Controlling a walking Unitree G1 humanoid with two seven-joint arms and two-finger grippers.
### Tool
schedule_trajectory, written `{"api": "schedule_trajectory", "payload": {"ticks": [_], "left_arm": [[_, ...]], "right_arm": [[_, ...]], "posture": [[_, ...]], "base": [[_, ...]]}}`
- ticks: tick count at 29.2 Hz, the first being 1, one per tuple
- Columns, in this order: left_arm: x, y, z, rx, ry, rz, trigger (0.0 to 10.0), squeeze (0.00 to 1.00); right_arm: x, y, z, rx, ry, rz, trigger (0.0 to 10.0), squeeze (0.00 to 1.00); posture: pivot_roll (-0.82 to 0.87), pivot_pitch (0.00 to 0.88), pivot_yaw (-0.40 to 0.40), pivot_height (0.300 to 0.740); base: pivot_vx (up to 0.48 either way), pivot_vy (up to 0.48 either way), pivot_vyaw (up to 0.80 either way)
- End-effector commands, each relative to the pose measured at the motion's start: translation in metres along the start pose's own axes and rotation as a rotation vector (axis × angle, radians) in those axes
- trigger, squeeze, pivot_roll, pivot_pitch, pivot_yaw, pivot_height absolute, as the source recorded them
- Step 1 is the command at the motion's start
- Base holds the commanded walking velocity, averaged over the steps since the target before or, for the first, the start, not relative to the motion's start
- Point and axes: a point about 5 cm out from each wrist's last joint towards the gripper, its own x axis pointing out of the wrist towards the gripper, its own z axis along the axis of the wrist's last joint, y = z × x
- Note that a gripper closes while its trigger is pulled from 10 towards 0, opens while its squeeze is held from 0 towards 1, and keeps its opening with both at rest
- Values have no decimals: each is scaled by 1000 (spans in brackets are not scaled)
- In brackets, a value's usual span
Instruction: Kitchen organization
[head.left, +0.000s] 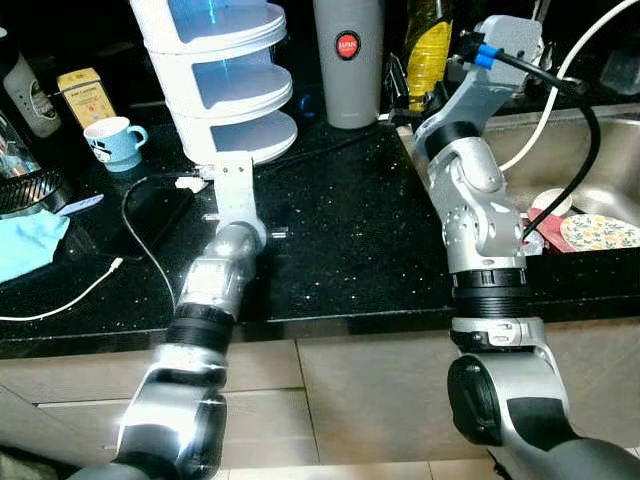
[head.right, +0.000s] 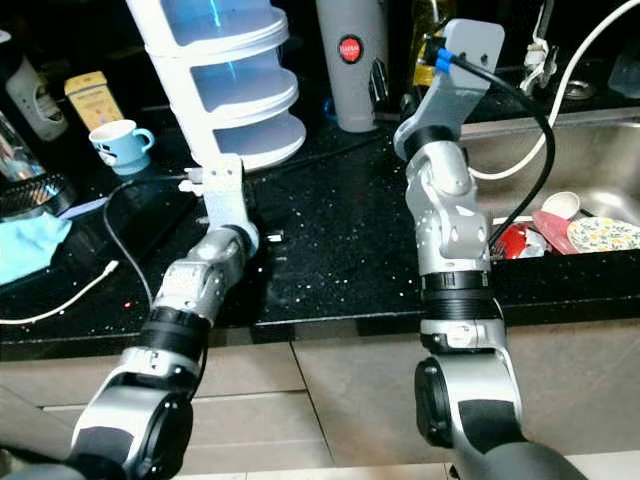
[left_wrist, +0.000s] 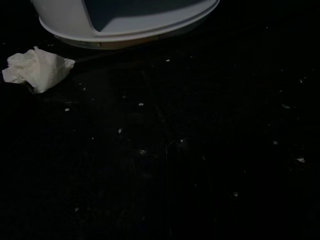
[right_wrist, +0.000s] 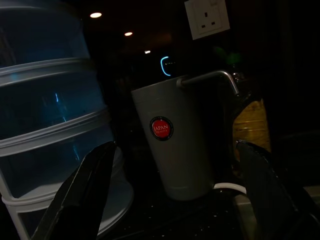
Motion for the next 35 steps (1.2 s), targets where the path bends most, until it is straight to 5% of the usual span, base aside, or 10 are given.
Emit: {"api": "schedule_trajectory", "payload": {"ticks": [1,4,7,14,15,24,25,27,28,35], "left_arm": [[-3,1,-36,-28,122,-12,0,0],[-4,-4,-22,-37,42,-54,2000,0],[-9,-16,5,-12,-98,-122,10000,0],[-16,-21,38,-27,-230,-106,10000,0],[-17,-18,43,-22,-244,-76,10000,1000],[-17,-1,31,-126,-140,112,10000,1000],[-17,-3,25,-152,-106,122,10000,431],[-17,-3,25,-152,-106,122,10000,431],[-17,-9,19,-166,-76,106,10000,0],[-23,-31,1,-202,14,70,10000,0]], "right_arm": [[0,3,-3,14,14,9,10000,0],[0,4,-3,14,13,11,10000,0],[0,4,-3,12,12,14,10000,0],[1,3,-1,8,6,13,10000,0],[1,3,-1,6,6,13,10000,0],[0,2,-1,-1,6,13,10000,0],[0,2,-1,-2,7,14,10000,0],[0,2,-1,-2,7,14,10000,0],[0,2,-1,-2,7,15,10000,0],[0,2,-1,-1,10,15,10000,0]], "posture": [[28,0,76,740],[28,0,76,740],[22,0,74,740],[9,0,75,740],[8,0,74,740],[4,0,76,740],[5,0,75,740],[5,0,75,740],[5,0,75,740],[9,0,70,740]], "base": [[0,0,0],[0,0,0],[0,0,0],[0,0,0],[0,0,0],[0,0,0],[0,0,0],[0,0,0],[0,0,0],[0,0,0]]}}
